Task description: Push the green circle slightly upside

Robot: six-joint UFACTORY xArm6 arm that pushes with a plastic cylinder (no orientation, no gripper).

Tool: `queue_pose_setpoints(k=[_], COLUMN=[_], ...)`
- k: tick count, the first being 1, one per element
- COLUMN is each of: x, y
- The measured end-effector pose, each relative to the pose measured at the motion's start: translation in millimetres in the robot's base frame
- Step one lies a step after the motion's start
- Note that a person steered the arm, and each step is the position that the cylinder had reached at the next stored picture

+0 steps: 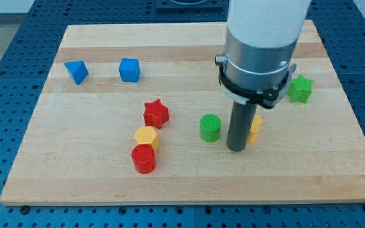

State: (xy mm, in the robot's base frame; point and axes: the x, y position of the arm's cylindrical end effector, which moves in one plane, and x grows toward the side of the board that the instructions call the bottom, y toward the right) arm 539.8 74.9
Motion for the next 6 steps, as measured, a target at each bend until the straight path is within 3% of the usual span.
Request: queue_pose_setpoints(k=[2,6], x=[4.4,-42.2], y=[-39.4,-39.3])
